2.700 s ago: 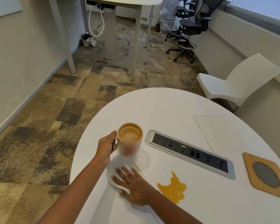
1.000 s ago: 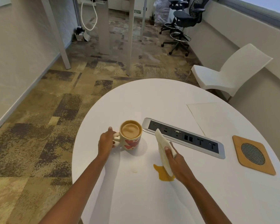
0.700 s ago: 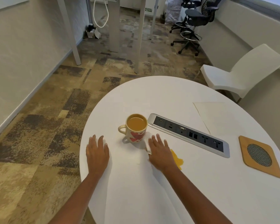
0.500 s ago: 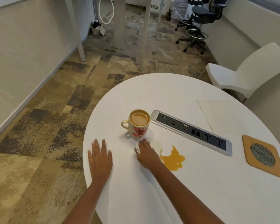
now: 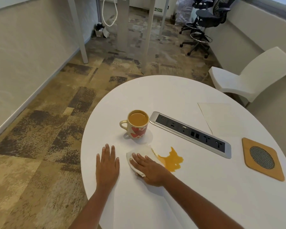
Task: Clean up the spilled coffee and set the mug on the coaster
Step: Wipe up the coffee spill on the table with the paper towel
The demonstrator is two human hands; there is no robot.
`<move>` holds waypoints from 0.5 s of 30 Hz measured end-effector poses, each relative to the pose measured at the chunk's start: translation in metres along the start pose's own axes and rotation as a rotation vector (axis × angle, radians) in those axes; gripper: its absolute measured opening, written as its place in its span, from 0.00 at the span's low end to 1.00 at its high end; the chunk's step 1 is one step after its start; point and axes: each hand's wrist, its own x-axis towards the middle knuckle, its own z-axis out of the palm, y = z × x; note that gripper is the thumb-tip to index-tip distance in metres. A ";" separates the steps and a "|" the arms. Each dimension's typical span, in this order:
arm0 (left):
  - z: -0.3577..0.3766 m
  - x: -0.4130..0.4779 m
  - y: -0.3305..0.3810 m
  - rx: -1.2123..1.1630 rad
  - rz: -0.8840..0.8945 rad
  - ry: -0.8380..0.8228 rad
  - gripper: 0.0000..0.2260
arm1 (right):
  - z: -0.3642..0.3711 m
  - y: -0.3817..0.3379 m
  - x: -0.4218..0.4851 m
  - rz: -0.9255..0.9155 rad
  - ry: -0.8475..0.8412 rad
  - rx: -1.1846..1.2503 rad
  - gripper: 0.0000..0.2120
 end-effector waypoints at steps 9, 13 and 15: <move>0.009 -0.010 0.039 0.013 0.081 -0.069 0.23 | -0.037 0.080 -0.044 0.009 -0.102 -0.403 0.26; 0.017 -0.015 0.055 -0.010 0.072 -0.066 0.33 | -0.037 0.101 -0.062 0.207 -0.100 -0.165 0.26; 0.019 -0.019 0.061 -0.024 0.055 -0.066 0.31 | -0.028 0.104 -0.072 0.301 -0.018 0.117 0.26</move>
